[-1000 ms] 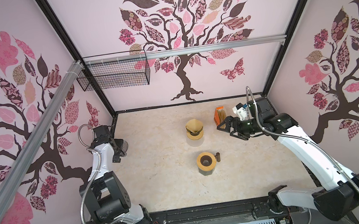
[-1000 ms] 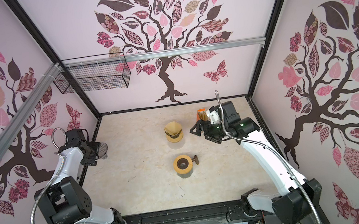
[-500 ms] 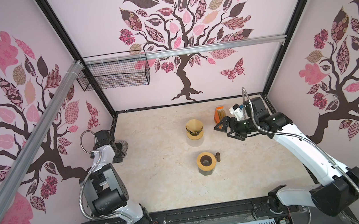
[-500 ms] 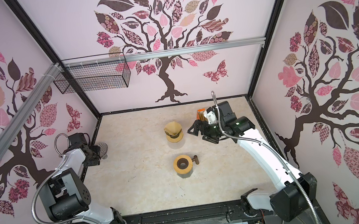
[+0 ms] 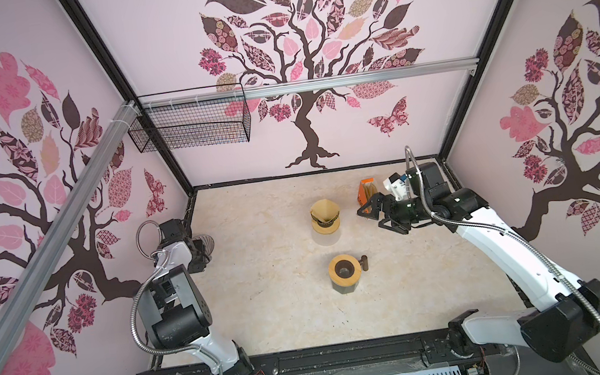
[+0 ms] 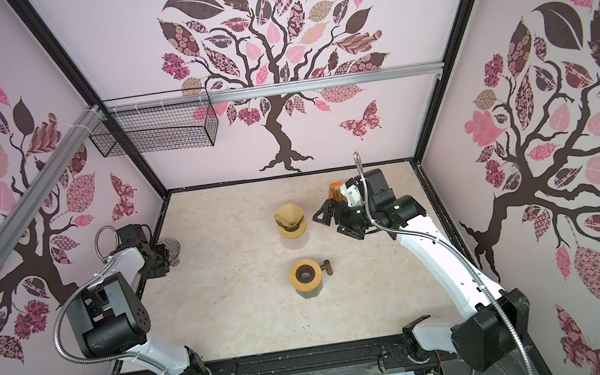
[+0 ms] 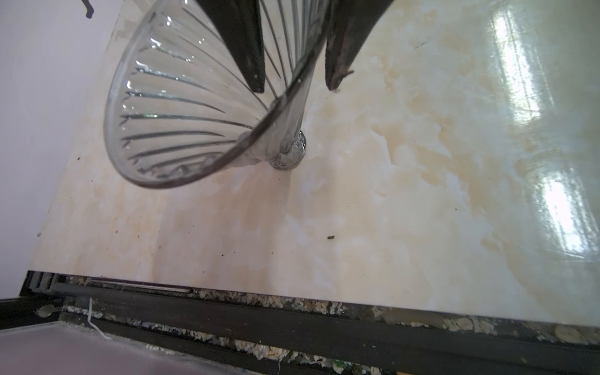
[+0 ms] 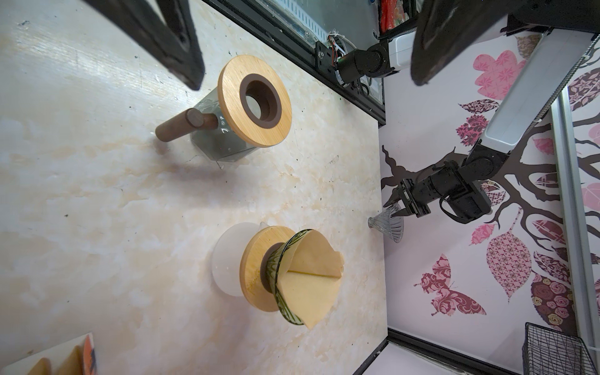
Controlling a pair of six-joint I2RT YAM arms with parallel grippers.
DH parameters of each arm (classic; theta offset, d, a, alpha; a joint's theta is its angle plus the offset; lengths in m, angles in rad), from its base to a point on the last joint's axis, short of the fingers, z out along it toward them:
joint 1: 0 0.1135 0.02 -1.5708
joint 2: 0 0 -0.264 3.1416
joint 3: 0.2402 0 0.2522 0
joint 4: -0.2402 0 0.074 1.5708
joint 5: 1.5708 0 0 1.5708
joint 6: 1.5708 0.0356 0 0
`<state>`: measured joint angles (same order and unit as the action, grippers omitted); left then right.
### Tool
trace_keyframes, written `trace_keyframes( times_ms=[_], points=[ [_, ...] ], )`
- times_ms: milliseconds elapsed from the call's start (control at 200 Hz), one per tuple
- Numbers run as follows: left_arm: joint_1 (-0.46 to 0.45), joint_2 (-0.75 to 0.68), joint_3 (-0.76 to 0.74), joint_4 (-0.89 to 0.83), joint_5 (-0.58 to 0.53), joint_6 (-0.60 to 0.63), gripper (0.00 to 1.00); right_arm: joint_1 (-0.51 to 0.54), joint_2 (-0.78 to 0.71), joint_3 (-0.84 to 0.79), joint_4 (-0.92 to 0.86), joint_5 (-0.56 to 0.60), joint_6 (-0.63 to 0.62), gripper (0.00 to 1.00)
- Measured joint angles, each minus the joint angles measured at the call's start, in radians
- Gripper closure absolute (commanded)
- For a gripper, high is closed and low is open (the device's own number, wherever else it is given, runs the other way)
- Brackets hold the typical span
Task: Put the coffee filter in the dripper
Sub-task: 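Close the left gripper on the rim of the glass dripper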
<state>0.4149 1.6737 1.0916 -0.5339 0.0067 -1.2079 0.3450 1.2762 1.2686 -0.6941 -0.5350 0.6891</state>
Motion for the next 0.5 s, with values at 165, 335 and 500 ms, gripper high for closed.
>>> trace_keyframes(
  times_ms=[165,335,500],
  points=[
    [0.000,0.007,0.000,0.002,0.003,-0.002,0.77,0.000,0.000,-0.013,0.003,0.004,0.003,0.00],
    [0.003,0.007,0.000,0.002,0.004,0.000,0.89,0.000,0.000,-0.018,0.007,0.008,0.004,0.00],
    [0.003,0.008,0.001,0.024,0.019,-0.001,0.97,0.000,0.000,-0.018,0.011,0.008,0.004,0.00]
  ],
)
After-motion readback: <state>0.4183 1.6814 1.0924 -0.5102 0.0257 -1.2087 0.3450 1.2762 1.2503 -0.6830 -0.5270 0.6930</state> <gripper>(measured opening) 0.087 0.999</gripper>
